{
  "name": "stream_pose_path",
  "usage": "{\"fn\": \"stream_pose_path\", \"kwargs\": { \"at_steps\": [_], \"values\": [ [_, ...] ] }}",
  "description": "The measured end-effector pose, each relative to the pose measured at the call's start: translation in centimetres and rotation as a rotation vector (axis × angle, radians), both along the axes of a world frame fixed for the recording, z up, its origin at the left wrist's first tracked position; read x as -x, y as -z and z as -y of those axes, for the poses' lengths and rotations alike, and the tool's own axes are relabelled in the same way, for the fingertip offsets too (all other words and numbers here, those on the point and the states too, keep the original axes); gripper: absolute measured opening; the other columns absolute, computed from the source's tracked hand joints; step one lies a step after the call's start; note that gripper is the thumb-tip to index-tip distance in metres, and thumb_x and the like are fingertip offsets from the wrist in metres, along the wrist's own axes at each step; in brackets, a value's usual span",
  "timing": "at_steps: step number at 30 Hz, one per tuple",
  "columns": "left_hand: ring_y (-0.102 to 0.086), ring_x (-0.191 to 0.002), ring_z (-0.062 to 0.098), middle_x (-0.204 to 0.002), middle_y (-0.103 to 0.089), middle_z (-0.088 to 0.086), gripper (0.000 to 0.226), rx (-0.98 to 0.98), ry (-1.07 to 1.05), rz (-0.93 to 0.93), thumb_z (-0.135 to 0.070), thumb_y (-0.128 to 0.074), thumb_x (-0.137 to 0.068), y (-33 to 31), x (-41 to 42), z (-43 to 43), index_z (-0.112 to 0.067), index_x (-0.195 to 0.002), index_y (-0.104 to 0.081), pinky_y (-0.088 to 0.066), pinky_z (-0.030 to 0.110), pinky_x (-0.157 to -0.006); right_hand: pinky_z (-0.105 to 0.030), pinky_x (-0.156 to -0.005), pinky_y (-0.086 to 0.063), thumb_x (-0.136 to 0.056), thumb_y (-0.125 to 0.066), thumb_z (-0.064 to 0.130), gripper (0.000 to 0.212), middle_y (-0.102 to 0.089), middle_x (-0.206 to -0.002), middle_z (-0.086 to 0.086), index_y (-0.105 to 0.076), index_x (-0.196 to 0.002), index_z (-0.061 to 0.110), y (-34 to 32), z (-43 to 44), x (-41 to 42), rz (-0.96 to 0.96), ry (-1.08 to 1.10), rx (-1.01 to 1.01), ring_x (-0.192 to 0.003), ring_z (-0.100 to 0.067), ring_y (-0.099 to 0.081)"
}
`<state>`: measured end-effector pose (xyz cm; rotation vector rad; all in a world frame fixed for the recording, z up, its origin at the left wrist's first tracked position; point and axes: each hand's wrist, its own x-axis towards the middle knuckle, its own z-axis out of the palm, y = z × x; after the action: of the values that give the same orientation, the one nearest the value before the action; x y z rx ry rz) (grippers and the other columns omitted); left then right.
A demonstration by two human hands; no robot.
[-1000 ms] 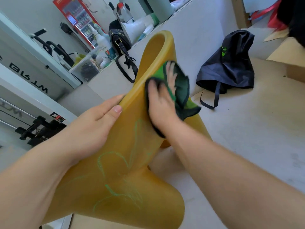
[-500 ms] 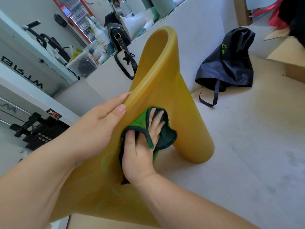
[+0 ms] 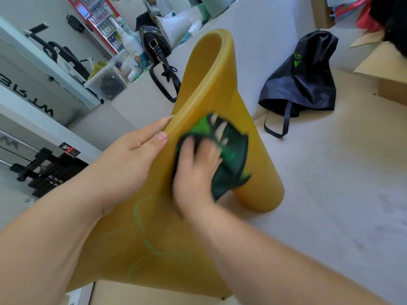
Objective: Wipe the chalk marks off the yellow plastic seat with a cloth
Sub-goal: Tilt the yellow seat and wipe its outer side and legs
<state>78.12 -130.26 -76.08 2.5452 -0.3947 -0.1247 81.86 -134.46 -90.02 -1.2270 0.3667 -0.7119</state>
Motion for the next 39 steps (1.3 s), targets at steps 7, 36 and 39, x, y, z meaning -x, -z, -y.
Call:
{"fn": "stream_pose_path", "kwargs": {
  "at_steps": [7,36,39],
  "values": [
    [-0.054,-0.124,0.006,-0.132,-0.056,-0.028,0.033,-0.02,-0.009,-0.036,-0.047,-0.041,-0.1,-0.1,0.0,-0.4,-0.063,-0.127,-0.05,-0.038,0.038,-0.111,-0.04,-0.128,0.006,-0.091,-0.025,0.065,0.082,-0.022,-0.171,-0.005,-0.042,-0.155,0.016,-1.4,4.8,-3.0,0.058,0.046,0.032,-0.159,-0.024,-0.009],
    [-0.033,-0.122,-0.01,-0.136,-0.035,-0.039,0.04,-0.184,0.063,0.092,-0.048,-0.031,-0.102,0.0,0.2,0.2,-0.067,-0.137,-0.032,-0.024,0.01,-0.094,-0.061,-0.115,-0.031,-0.102,-0.016,0.068,0.08,-0.057,-0.139,-0.023,-0.062,-0.126,0.006,2.6,-1.8,0.7,0.046,-0.083,0.089,-0.137,-0.041,-0.046],
    [-0.031,-0.12,-0.011,-0.135,-0.033,-0.038,0.042,-0.207,0.092,0.104,-0.048,-0.03,-0.102,-0.1,0.1,0.1,-0.067,-0.139,-0.029,-0.025,0.005,-0.088,-0.047,-0.129,-0.006,-0.092,-0.002,0.083,0.105,-0.02,-0.17,-0.014,-0.046,-0.151,0.009,4.8,-4.5,3.2,0.001,-0.225,0.184,-0.159,-0.031,-0.01]
  ]
}}
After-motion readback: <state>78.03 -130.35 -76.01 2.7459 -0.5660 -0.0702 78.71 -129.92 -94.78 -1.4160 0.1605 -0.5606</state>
